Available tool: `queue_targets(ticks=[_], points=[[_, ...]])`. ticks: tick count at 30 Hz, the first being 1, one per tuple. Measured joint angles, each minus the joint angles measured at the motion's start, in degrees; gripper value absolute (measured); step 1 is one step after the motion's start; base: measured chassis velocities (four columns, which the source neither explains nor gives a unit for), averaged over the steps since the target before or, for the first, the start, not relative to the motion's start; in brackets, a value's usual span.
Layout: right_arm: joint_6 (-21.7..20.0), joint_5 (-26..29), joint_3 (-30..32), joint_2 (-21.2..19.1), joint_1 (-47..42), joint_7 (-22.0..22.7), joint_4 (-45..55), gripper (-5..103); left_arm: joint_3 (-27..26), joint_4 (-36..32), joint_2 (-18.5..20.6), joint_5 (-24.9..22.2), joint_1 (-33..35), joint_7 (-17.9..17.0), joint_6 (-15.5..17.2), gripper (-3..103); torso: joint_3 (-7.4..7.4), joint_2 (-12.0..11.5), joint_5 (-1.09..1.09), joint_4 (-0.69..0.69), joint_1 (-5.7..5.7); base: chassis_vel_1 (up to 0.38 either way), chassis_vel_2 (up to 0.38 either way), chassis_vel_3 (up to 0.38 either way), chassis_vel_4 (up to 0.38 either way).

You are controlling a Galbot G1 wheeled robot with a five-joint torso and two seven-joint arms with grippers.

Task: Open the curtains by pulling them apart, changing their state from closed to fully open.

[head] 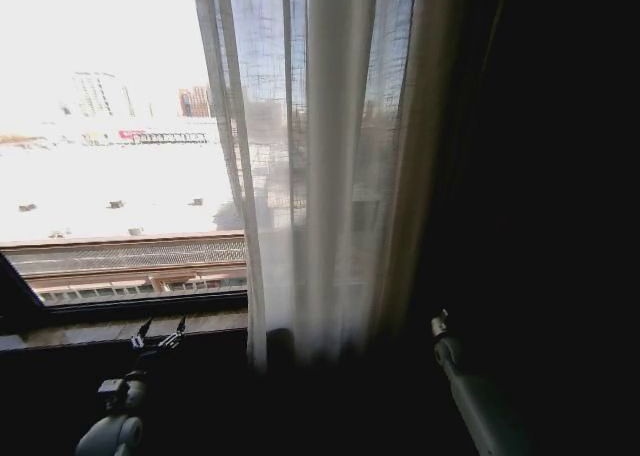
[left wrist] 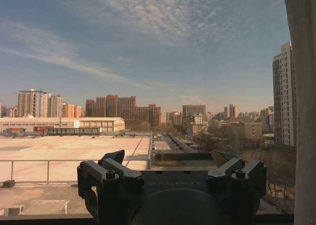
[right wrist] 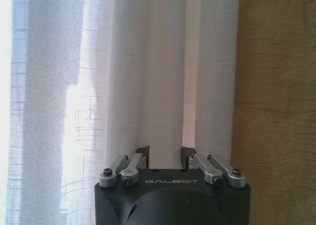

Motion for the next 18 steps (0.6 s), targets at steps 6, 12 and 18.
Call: queue_targets(ticks=[6,12,18], points=[[0.31,0.42,-0.25,-0.01,-4.58,-0.91,4.63,51,0.0,0.0,0.0,0.0,0.0,0.01,0.0,99,0.0,0.0,-0.01,0.02,0.0,0.0,0.0,0.0,0.0],[1.27,0.47,0.38,0.3,-7.95,-1.35,7.03,74,0.0,0.0,0.0,0.0,0.0,0.01,0.0,99,0.0,0.0,0.0,0.0,0.0,0.0,0.0,0.0,0.0],[1.62,-0.61,1.02,0.8,-7.51,-1.23,7.08,98,0.0,0.0,0.0,0.0,0.0,0.01,0.0,99,0.0,0.0,0.0,0.02,0.0,0.0,0.0,0.0,0.0]])
